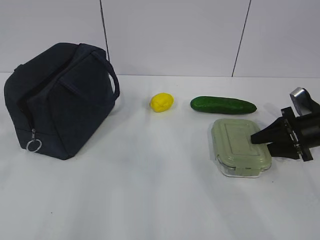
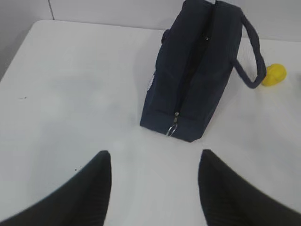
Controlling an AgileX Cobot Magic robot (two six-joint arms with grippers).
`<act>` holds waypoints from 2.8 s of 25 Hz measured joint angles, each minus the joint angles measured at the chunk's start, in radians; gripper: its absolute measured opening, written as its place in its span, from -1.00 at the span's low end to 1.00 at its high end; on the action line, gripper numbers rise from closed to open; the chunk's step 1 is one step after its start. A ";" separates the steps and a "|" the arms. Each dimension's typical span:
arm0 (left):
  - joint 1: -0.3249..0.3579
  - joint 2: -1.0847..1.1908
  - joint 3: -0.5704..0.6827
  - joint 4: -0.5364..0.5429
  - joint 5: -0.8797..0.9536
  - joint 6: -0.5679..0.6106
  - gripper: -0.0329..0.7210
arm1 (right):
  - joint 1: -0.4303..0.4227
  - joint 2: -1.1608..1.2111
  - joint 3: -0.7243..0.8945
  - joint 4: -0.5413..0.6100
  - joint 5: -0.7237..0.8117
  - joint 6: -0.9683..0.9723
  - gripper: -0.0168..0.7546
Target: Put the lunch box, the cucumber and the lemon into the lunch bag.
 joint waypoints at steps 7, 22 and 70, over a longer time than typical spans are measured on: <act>0.000 0.207 0.000 -0.070 -0.222 0.004 0.18 | 0.000 0.000 0.000 0.002 0.000 0.000 -0.02; 0.083 0.710 -0.428 -0.372 -0.220 0.297 0.18 | 0.000 0.000 0.000 0.002 0.000 0.001 -0.02; 0.129 1.439 -0.794 -0.739 -0.076 0.868 0.19 | 0.005 0.000 0.000 0.002 0.000 0.002 -0.03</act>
